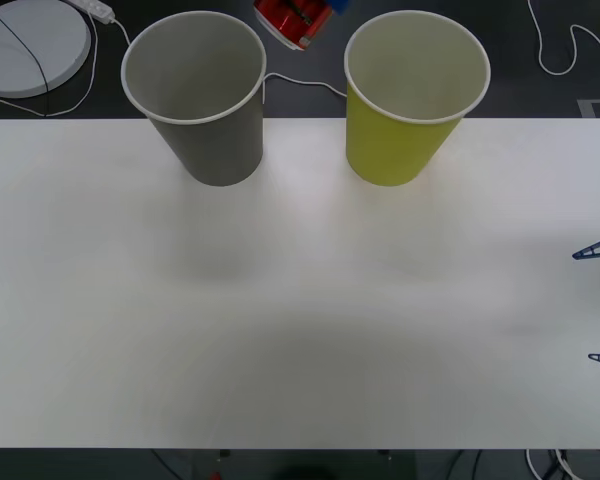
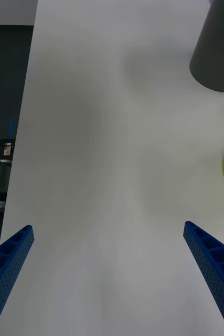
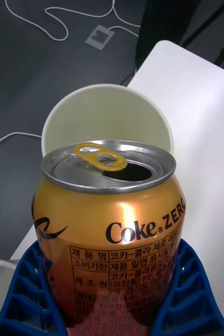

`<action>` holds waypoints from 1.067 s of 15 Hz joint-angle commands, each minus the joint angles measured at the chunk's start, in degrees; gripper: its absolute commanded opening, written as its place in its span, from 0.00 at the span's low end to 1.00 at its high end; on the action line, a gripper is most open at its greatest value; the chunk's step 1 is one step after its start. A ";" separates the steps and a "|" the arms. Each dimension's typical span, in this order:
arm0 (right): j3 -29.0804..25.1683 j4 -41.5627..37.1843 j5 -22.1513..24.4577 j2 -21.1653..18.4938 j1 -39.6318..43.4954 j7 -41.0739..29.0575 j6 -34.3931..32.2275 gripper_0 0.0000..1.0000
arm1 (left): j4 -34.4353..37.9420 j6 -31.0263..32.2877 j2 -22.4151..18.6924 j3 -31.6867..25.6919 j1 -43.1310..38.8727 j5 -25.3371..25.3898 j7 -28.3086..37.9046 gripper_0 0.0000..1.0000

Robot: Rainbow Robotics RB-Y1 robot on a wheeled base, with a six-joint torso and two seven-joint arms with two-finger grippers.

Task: Put the can into the green bin and the plastic bottle into the gray bin

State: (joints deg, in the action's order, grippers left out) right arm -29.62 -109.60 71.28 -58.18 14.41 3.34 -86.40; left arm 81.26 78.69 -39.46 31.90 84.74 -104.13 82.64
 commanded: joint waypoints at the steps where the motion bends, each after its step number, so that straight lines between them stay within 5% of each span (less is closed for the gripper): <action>1: 0.00 0.00 0.00 0.00 0.00 0.00 0.00 1.00 | -5.14 -2.66 5.18 0.10 2.00 -2.75 0.06 0.00; 6: 0.00 0.00 0.00 0.00 0.00 0.00 0.00 1.00 | -16.13 -11.98 13.00 8.01 8.60 -4.06 0.06 0.00; 16: 0.00 0.00 0.00 0.00 0.00 0.00 0.00 1.00 | -33.62 -19.54 23.46 12.05 14.13 -3.71 -0.02 0.00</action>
State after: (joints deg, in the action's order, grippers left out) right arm -29.62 -109.60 71.28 -58.18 14.41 3.34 -86.40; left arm 48.69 59.76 -16.60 43.97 98.80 -107.88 82.63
